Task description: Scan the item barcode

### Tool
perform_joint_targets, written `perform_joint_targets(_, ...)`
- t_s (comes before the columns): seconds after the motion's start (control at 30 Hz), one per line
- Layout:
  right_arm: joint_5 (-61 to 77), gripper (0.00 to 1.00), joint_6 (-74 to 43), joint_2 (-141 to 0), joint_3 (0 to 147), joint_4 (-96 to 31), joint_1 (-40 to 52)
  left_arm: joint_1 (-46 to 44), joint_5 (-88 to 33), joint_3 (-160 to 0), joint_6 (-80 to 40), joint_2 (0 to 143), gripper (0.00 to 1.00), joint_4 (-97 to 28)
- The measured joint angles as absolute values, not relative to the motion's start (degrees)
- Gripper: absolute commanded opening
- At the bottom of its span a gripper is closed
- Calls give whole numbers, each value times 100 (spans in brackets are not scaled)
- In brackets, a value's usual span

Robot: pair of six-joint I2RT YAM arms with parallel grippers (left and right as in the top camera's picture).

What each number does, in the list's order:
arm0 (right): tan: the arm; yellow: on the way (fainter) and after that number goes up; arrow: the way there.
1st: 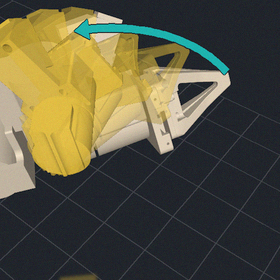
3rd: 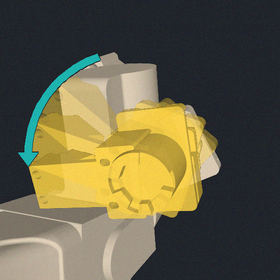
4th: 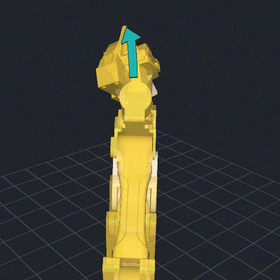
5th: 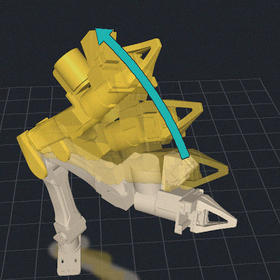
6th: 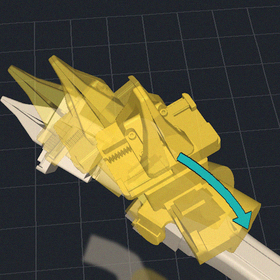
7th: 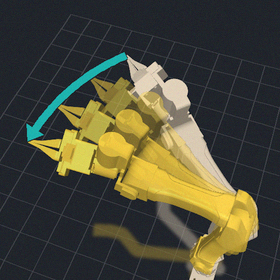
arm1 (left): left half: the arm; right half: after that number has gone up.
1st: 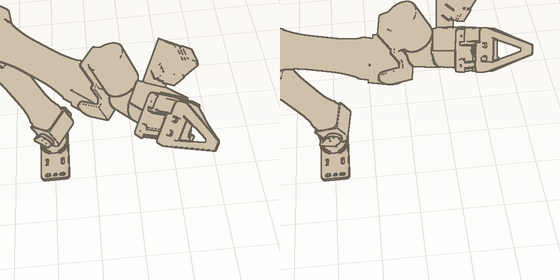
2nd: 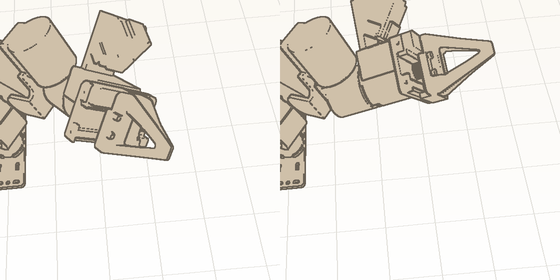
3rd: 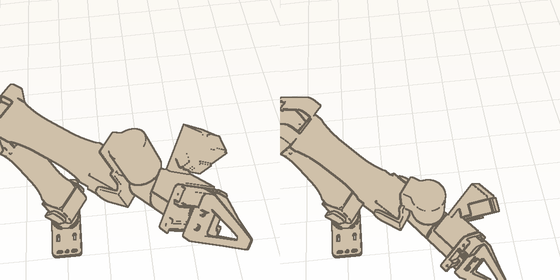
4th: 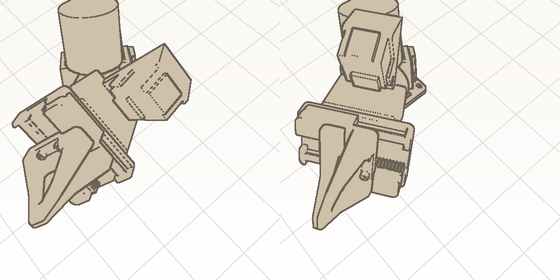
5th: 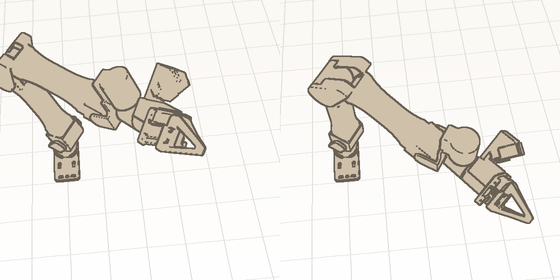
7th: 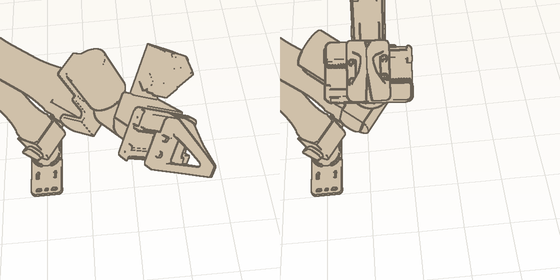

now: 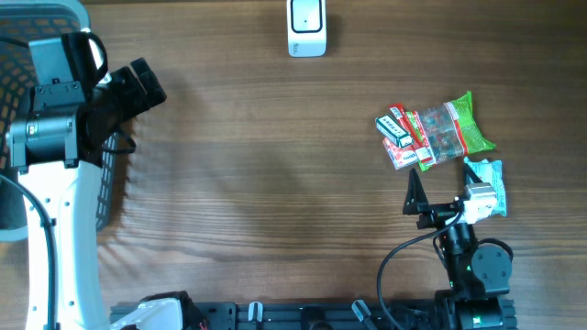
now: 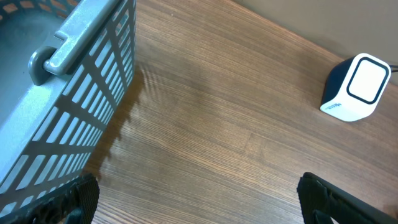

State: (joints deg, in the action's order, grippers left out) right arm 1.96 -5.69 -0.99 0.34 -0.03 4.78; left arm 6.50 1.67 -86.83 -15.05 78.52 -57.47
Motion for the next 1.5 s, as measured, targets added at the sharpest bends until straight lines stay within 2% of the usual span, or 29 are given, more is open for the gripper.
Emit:
perform_joint_targets(0.37, 196, 100, -569, -99, 34, -3, 478, 650, 167, -8674, -1505, 7485, 100, -5756)
perform_joint_targets(0.83, 215, 100, -569, -99, 34, -5, 478, 648, 167, -8748, -1505, 3677, 100, -5811)
perform_joint_targets(1.13, 215, 100, -569, -99, 34, -5, 478, 307, 169, -8720, -1485, 2388, 100, -6716)
perform_joint_targets(1.5, 215, 100, -569, -99, 34, -3, 478, -86, 191, -7378, -1483, 740, 100, -6514)
